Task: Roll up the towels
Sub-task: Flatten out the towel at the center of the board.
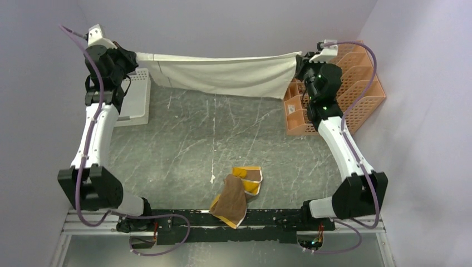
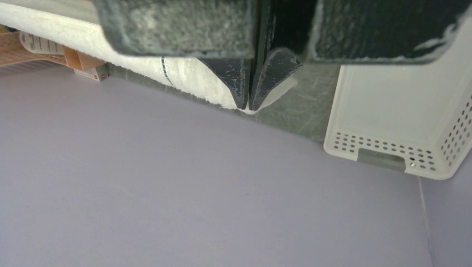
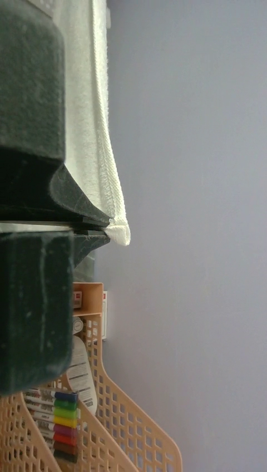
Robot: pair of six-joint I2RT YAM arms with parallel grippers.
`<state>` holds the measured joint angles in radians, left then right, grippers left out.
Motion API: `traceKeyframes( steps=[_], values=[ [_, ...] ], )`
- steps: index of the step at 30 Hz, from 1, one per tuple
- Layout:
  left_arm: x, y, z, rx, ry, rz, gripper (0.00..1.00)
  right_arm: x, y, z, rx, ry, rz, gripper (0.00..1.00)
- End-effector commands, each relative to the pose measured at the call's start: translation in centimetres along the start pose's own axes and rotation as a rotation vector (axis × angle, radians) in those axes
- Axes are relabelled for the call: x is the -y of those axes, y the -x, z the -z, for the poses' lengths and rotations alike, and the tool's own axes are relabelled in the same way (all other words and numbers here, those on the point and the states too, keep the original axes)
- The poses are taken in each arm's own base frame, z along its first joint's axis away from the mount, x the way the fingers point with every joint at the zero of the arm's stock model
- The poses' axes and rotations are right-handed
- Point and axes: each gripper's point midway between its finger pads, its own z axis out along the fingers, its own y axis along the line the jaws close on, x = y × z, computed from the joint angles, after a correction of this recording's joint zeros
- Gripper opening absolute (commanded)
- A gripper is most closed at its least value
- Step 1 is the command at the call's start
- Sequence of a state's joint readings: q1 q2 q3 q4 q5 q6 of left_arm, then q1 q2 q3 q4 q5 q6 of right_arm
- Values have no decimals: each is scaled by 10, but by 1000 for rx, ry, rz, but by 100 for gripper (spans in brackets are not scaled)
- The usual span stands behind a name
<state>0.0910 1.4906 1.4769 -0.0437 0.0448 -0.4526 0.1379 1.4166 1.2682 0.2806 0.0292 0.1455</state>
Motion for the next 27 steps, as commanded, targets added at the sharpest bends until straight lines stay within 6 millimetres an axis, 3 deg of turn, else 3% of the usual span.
traceKeyframes(
  steps=[1, 4, 7, 9, 12, 19, 23, 27],
  values=[
    [6, 22, 43, 66, 14, -5, 7, -8, 29, 35, 64, 33, -25, 0],
    [5, 24, 61, 67, 24, -7, 7, -11, 39, 52, 82, 43, -31, 0],
    [5, 24, 65, 54, 29, -13, 7, -10, 41, 57, 84, 39, -34, 0],
    [2, 18, 59, 31, 40, -15, 7, -9, 34, 52, 70, 32, -35, 0],
    [-7, -5, 41, -38, 61, -20, 7, -6, 6, 36, 11, 22, -40, 0],
    [-37, -105, -22, -234, 98, -10, 7, 7, -115, -23, -204, -20, -47, 0],
    [-46, -166, -71, -340, 155, -63, 7, 16, -188, -66, -323, -46, -26, 0],
    [-65, -212, -126, -412, 198, -73, 7, 24, -243, -110, -394, -58, 15, 0]
  ],
)
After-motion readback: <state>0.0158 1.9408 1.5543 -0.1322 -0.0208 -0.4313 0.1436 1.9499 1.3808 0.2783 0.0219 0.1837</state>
